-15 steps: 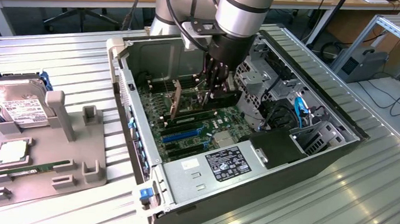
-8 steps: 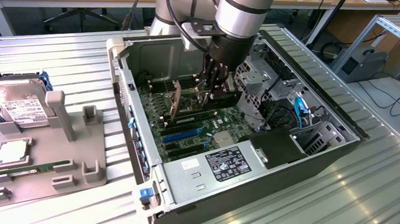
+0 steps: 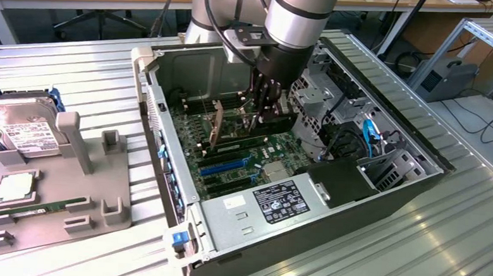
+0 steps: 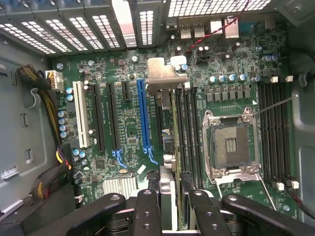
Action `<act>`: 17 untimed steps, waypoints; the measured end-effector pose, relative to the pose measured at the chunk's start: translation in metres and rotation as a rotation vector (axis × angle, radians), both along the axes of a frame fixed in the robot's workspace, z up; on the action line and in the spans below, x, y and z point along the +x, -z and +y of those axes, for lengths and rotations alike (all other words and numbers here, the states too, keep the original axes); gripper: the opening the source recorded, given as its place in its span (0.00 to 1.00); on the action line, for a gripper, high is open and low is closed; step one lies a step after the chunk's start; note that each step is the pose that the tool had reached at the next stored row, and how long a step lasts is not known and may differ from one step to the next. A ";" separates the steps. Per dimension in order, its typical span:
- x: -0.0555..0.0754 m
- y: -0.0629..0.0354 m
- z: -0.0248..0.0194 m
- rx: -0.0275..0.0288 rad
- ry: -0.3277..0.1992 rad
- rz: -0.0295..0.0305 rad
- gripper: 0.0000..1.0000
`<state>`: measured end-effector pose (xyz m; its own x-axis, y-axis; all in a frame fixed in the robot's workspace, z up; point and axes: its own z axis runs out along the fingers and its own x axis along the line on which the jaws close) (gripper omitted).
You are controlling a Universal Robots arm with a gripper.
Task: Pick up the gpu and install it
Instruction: 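Insert the gpu into the slot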
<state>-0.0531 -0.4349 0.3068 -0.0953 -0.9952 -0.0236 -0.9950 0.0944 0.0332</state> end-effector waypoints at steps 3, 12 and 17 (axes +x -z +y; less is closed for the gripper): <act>0.000 0.0005 -0.0001 0.0000 0.000 0.0000 0.28; 0.000 0.0034 -0.0003 -0.0001 0.000 0.0000 0.28; 0.000 0.0043 -0.0004 0.0000 0.000 0.0000 0.28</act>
